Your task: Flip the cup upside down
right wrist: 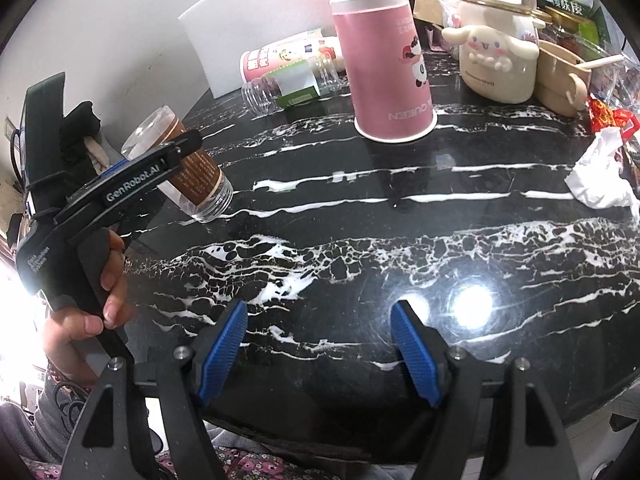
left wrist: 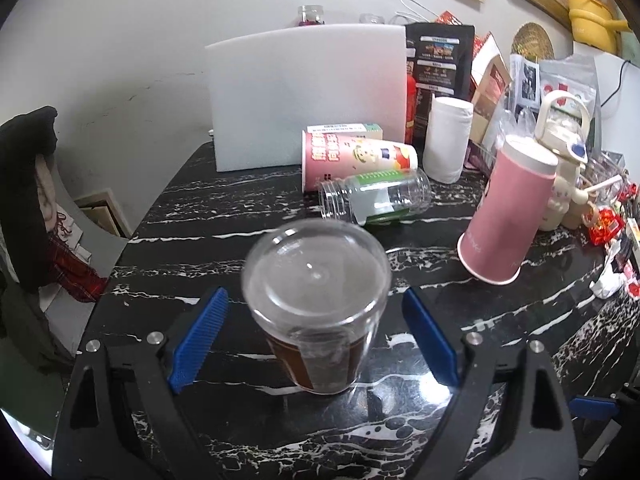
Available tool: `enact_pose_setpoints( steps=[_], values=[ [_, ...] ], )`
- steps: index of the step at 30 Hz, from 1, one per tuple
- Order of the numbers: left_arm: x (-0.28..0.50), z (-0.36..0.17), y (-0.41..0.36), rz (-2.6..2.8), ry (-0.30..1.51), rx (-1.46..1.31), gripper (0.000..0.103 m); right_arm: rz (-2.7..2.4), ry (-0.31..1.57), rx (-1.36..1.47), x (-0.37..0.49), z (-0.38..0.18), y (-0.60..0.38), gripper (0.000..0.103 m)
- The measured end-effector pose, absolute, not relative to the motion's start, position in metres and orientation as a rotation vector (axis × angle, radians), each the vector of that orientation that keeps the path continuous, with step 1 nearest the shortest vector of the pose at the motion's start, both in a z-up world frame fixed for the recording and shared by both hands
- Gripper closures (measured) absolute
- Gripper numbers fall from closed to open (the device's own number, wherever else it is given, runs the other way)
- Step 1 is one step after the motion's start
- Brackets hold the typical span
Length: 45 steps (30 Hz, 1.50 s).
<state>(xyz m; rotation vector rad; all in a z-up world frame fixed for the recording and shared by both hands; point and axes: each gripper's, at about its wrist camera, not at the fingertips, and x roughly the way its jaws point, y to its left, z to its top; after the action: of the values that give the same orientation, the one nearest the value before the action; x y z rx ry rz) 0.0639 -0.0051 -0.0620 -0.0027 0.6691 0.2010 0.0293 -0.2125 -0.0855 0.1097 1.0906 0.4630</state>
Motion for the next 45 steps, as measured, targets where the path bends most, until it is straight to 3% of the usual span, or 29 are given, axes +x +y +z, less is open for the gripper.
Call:
enact_pose_setpoints(
  steps=[25, 45],
  values=[
    [-0.010, 0.054, 0.041, 0.281, 0.669, -0.057, 0.014, 0.496, 0.890, -0.077, 0.035, -0.002, -0.162, 0.028],
    [-0.051, 0.037, 0.057, 0.352, 0.755, -0.070, 0.012, 0.519, 0.811, -0.151, 0.036, 0.022, -0.113, 0.027]
  ],
)
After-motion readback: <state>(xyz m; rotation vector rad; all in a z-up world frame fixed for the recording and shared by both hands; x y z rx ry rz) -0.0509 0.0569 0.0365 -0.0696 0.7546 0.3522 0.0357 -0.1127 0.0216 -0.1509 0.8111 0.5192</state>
